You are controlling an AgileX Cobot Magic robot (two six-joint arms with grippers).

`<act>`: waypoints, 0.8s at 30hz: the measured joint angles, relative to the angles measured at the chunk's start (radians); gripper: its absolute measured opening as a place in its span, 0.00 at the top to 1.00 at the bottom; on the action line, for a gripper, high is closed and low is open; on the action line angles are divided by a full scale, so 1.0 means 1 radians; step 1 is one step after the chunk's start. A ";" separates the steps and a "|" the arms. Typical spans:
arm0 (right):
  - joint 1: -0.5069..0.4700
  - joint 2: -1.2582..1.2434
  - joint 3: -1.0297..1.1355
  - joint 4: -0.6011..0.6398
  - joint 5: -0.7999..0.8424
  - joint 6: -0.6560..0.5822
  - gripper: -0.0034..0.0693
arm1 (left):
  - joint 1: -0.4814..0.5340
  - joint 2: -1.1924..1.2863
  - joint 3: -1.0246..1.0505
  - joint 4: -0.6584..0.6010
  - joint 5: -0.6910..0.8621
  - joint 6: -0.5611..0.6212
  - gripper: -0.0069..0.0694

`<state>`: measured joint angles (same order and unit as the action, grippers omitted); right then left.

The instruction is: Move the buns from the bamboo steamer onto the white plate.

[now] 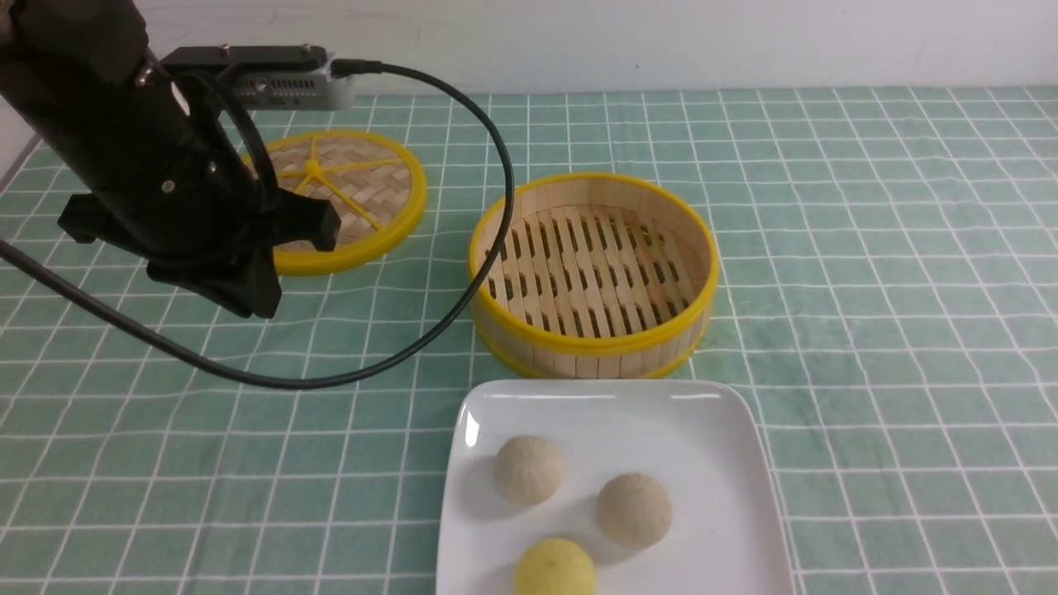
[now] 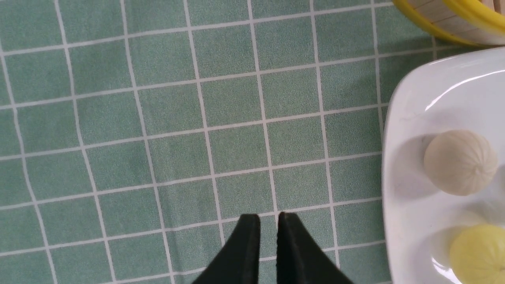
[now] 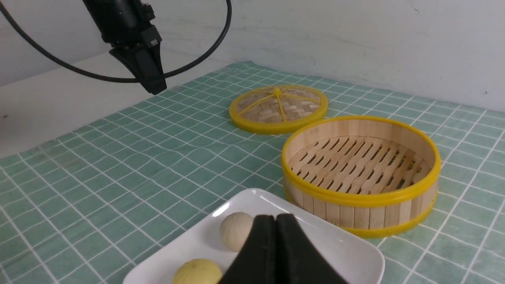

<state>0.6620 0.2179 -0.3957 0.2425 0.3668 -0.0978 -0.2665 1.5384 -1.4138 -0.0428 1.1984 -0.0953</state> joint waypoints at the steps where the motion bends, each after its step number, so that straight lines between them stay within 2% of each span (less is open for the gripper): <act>1: 0.000 0.000 0.000 0.000 0.000 -0.001 0.97 | 0.000 0.000 0.000 0.000 0.000 0.000 0.78; 24: 0.000 -0.012 0.031 -0.005 -0.009 -0.003 0.95 | 0.000 0.000 0.000 0.019 -0.014 0.000 0.76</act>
<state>0.6620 0.2058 -0.3644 0.2376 0.3576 -0.1005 -0.2665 1.5384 -1.4138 -0.0237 1.1848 -0.0953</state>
